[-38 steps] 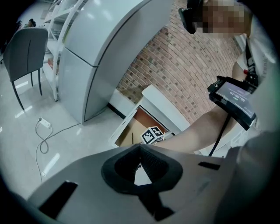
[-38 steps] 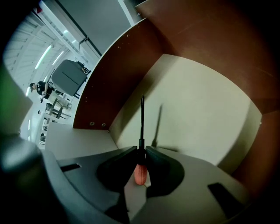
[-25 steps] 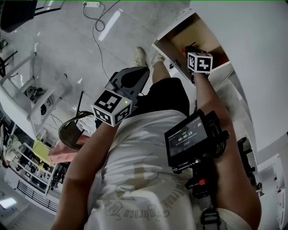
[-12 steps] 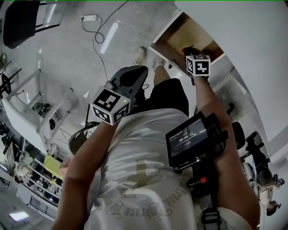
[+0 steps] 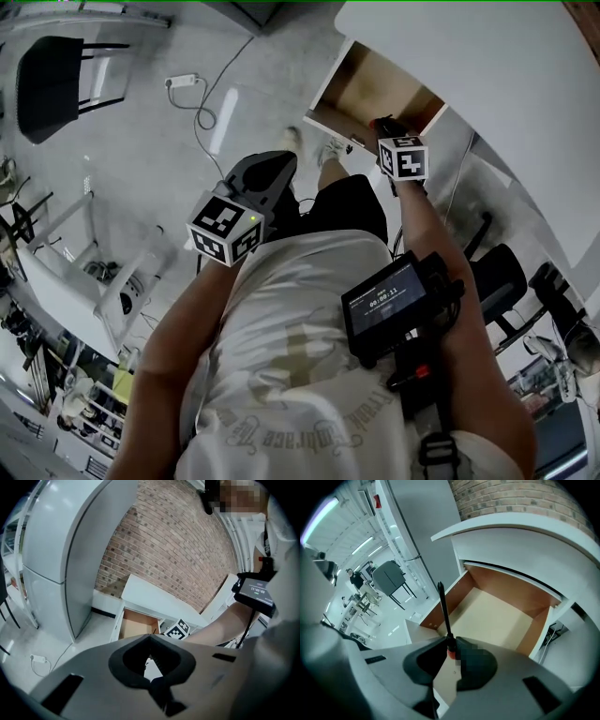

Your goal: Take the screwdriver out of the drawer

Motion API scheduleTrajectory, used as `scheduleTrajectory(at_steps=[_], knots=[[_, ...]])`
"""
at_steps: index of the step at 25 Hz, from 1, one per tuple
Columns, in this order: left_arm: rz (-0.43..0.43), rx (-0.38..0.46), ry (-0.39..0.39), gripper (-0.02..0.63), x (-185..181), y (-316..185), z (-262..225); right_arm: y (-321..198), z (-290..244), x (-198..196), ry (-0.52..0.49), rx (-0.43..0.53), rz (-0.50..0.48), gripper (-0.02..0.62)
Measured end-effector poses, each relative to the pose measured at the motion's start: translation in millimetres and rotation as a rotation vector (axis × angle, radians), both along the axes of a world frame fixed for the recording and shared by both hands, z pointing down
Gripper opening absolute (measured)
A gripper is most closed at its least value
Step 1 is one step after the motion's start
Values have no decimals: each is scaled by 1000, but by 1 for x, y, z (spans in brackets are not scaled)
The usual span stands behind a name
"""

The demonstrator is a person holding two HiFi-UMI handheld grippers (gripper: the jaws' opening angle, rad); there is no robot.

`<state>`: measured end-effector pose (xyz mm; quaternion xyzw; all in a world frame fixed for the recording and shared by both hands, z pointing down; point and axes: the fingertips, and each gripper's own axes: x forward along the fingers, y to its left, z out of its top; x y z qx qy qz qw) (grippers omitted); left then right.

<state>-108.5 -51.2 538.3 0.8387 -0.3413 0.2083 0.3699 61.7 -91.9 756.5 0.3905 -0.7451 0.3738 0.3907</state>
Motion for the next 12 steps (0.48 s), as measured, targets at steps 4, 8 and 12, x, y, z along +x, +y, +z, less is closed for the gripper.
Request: scheduleTrajectory(at_steps=[4,8,12], knots=[[22,26,7,21,-7,-7,-8,5,-15,2,-3,20,32,69],[53,35,17,21,-10,-10,-10,7,-29,6,-11,36,86,69],[85,39,22,21,-16,-27,-5,-3,-37,6,-19,58,136,69]])
